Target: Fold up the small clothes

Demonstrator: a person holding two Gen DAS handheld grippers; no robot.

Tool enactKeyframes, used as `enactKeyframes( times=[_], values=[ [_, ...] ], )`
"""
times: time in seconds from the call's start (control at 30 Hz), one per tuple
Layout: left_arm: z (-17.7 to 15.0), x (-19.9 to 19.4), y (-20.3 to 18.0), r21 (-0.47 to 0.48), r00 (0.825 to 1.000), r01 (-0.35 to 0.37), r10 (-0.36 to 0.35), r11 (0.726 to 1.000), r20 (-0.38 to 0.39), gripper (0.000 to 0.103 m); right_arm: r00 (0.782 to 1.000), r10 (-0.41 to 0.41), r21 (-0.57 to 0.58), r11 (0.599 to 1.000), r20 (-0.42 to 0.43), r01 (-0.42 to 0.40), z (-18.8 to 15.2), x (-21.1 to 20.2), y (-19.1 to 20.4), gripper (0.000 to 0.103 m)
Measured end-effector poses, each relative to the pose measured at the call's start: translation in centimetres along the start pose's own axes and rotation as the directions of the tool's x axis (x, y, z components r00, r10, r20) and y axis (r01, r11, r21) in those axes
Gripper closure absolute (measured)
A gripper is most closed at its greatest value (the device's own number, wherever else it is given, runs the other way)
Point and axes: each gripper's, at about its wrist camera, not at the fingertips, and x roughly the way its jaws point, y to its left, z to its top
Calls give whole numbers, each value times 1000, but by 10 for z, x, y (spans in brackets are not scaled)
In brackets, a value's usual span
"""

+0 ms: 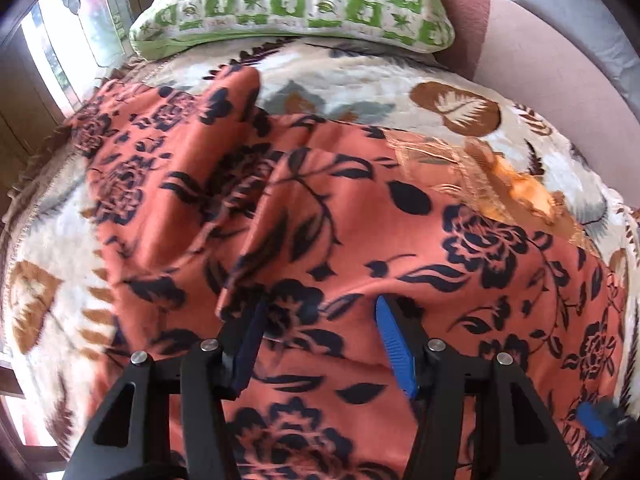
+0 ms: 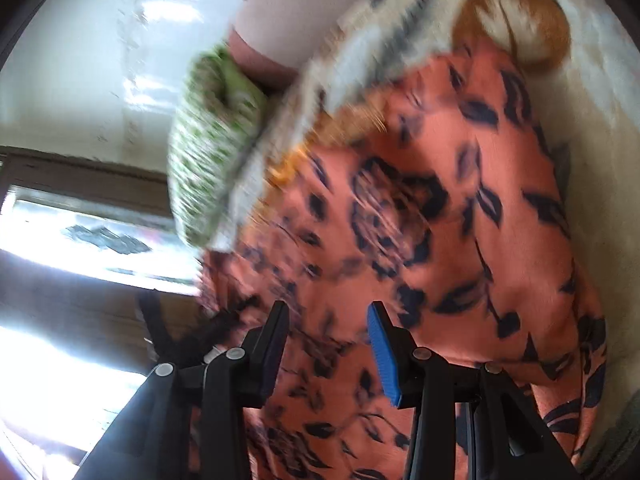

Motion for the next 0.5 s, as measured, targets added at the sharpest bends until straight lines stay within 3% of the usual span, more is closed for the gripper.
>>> enactKeyframes(
  times=[0.13,0.27,0.4,0.5],
  values=[
    [2,-25,31,-40,999,-17,19,999,35,46,1000,5,-8,1000,-3,-5,0,-2,-1,62],
    [11,-40,110,-186,999,9,-1,982,41,46,1000,5,-7,1000,-3,-5,-1,1,0,62],
    [18,-39,196,-369,999,-18,27,929,18,45,1000,14,-2,1000,23,-14,0,0,-1,62],
    [24,-35,251,-474,998,-29,49,880,30,45,993,79,-91,993,91,-71,-5,-7,18,61]
  ],
)
